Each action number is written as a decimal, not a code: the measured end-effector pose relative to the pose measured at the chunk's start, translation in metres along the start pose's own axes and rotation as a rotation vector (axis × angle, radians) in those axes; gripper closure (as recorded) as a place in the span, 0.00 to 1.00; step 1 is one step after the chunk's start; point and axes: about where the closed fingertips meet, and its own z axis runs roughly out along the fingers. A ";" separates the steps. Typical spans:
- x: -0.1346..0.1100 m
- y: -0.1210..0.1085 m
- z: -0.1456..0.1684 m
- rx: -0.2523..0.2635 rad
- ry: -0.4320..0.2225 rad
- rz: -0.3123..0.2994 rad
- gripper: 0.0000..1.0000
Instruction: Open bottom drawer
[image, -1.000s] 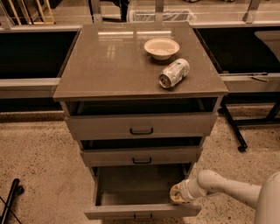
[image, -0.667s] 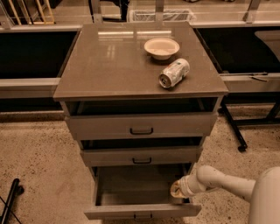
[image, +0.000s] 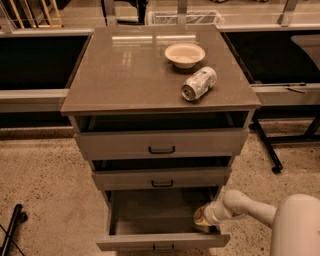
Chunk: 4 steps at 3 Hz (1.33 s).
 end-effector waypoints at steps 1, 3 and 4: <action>0.003 0.007 0.021 -0.053 -0.029 0.009 1.00; -0.008 0.038 0.068 -0.156 -0.057 -0.015 1.00; -0.013 0.053 0.079 -0.221 -0.060 -0.023 1.00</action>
Offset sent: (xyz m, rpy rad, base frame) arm -0.0318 0.0442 -0.0780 0.0619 0.1503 0.0871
